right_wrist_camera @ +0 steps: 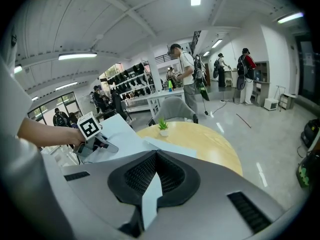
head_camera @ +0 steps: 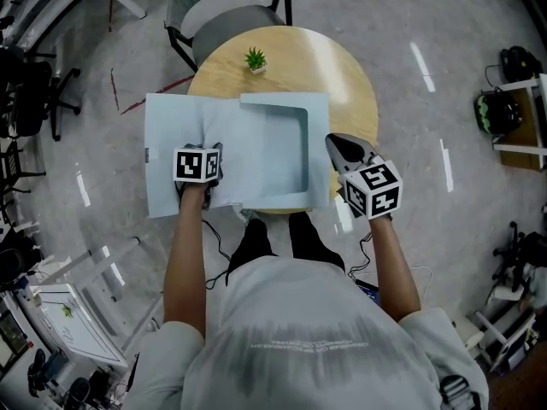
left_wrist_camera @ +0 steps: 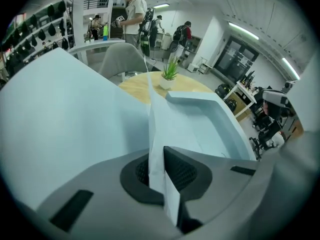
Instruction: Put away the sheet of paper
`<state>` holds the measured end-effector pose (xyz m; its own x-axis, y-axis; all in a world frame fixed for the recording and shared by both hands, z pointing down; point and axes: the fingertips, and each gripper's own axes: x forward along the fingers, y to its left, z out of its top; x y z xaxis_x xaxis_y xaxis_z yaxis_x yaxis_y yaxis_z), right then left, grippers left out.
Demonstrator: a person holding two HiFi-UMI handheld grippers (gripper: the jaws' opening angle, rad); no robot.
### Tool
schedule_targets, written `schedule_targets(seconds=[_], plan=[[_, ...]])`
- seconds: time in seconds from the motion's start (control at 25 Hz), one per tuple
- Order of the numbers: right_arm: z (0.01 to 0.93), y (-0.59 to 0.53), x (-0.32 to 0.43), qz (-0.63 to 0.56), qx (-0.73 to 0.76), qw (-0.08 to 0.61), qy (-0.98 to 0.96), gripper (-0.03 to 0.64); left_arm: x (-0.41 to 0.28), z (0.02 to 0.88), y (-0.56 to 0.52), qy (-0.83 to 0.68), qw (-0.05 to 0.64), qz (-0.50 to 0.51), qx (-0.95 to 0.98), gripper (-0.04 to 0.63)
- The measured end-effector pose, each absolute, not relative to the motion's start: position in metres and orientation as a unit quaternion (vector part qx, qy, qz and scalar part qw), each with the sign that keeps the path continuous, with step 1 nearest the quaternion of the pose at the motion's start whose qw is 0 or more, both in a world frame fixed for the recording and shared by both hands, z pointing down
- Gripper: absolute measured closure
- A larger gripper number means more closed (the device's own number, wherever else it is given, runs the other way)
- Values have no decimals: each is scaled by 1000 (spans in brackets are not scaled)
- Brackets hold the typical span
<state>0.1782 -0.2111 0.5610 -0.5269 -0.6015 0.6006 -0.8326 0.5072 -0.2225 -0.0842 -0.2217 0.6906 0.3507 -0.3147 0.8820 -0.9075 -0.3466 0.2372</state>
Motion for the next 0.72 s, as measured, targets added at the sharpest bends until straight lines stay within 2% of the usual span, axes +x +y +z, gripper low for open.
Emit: schedule_targets(seconds=[0.72], plan=[[580, -211, 202, 275, 446, 238, -818, 589, -24, 722, -233, -382, 469, 319, 730, 577]])
